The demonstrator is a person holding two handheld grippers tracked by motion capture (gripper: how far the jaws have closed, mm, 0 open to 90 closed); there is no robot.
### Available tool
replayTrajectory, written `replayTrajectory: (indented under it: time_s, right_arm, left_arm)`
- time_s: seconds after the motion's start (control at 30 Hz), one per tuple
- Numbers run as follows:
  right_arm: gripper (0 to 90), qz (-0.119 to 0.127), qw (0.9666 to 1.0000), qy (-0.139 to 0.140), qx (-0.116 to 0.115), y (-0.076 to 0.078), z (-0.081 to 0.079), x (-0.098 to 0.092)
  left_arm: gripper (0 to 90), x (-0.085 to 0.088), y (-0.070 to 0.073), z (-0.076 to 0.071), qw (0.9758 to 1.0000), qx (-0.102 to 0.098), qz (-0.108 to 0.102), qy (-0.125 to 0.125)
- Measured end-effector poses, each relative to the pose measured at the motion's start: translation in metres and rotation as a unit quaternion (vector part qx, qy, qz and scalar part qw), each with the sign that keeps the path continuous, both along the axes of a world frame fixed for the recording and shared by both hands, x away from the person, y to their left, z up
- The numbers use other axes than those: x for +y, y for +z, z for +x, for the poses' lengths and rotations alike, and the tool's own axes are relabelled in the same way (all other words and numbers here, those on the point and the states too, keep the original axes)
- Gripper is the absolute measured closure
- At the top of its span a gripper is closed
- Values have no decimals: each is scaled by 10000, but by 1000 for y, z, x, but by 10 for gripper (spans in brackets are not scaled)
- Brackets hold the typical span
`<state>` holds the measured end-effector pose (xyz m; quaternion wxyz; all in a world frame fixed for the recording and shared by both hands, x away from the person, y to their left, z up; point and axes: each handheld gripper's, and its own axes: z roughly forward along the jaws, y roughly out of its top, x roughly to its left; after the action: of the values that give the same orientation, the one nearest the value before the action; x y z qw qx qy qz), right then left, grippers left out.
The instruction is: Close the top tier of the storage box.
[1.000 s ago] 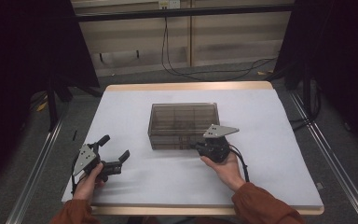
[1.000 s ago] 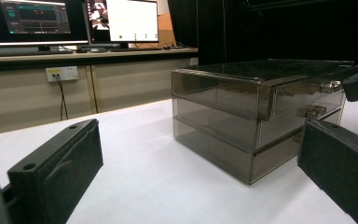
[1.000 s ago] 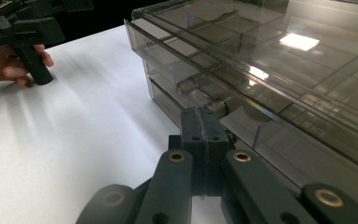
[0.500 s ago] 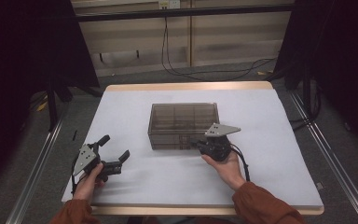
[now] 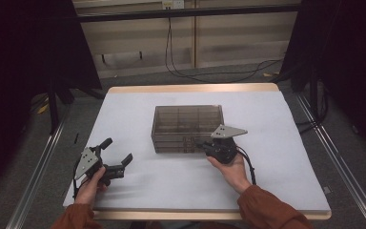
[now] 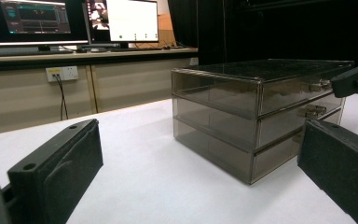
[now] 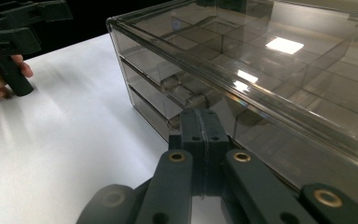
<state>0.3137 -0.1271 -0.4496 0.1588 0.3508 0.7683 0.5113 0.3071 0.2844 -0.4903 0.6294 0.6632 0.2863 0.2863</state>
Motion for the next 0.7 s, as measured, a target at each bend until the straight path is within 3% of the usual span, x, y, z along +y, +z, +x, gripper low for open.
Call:
replayTrajectory:
  time_s: [0.17,0.47,0.6,0.7]
  right_arm:
    - [900,24,10000,-19,33,0,1,-2]
    - [895,109,9992,287,240,2,-7,-5]
    - [788,213,9988,275,356,-1,-14,-12]
    - [719,185,9987,303,374,-2,-19,-18]
  left_arm:
    - [0,0,0,0,10000,-3,17,-6]
    - [0,0,0,0,10000,9,4,-34]
    - [0,-1,0,0,10000,15,-63,-16]
    - [0,0,0,0,10000,10,1,-34]
